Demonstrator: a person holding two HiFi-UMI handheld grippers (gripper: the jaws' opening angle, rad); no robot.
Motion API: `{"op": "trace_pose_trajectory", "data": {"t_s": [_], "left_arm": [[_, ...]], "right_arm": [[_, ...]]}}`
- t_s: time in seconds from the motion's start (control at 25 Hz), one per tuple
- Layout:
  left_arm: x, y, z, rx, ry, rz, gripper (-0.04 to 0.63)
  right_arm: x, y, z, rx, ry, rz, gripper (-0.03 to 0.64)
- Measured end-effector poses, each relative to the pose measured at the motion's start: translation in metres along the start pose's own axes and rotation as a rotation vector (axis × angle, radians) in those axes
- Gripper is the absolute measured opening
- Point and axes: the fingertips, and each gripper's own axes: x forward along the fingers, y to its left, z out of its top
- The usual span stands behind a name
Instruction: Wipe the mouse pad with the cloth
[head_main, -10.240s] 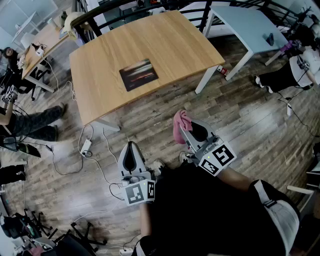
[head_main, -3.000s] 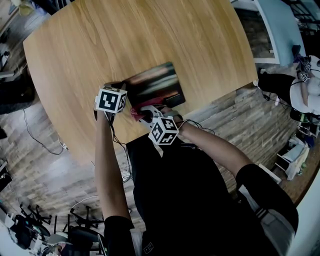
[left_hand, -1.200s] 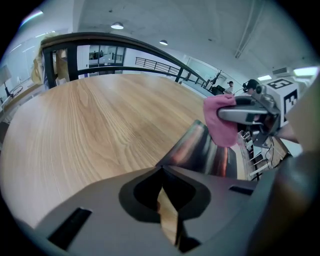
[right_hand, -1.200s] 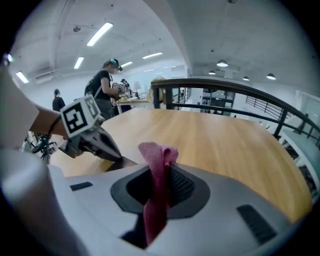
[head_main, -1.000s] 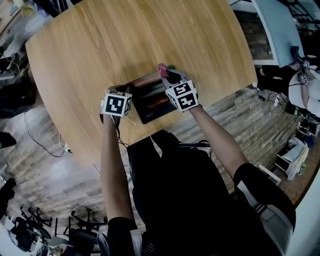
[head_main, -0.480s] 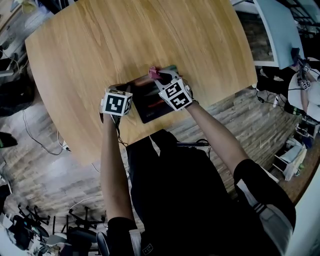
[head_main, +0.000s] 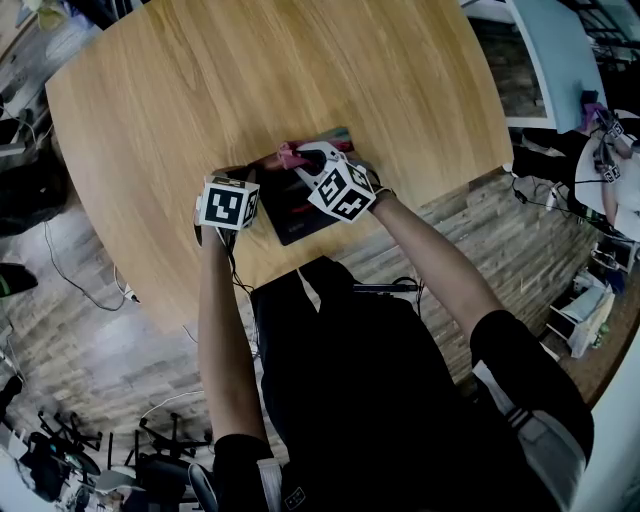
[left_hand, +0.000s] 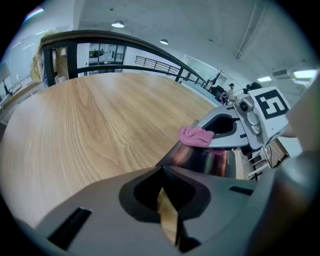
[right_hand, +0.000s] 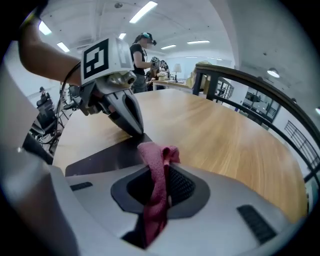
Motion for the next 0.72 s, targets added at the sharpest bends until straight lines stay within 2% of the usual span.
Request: {"op": "trace_pose_trajectory", "data": {"t_s": [0.24, 0.72], "left_arm": [[0.000, 0.000, 0.002, -0.001, -0.003, 0.010, 0.023], [0.001, 0.004, -0.002, -0.005, 0.009, 0.025, 0.023]], "right_arm": [[-0.002, 0.031, -0.004, -0.149, 0.014, 0.102, 0.063], [-0.019, 0.077, -0.026, -0.187, 0.001, 0.218, 0.063]]}}
